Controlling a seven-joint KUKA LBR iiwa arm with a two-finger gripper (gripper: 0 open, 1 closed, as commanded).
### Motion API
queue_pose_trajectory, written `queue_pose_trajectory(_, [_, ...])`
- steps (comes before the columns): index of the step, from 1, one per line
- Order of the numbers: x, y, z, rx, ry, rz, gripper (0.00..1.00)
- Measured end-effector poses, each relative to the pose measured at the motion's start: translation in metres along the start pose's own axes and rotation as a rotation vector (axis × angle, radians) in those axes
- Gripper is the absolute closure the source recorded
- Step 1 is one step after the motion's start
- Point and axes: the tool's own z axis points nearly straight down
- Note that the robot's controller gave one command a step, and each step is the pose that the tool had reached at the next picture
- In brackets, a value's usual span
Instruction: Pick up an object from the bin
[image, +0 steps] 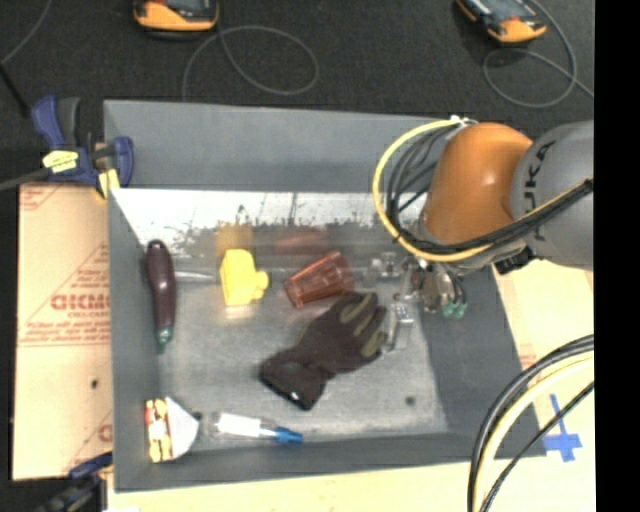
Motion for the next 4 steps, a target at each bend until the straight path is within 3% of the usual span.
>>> queue_pose_trajectory(1, [-0.002, 0.0, -0.005, 0.001, -0.008, -0.001, 0.0])
queue_pose_trajectory(2, [0.002, 0.018, 0.028, 0.0, -0.012, 0.061, 0.0])
queue_pose_trajectory(3, [0.003, 0.025, 0.073, 0.001, 0.003, 0.072, 0.0])
queue_pose_trajectory(4, [0.017, 0.036, 0.082, -0.002, -0.019, 0.291, 1.0])
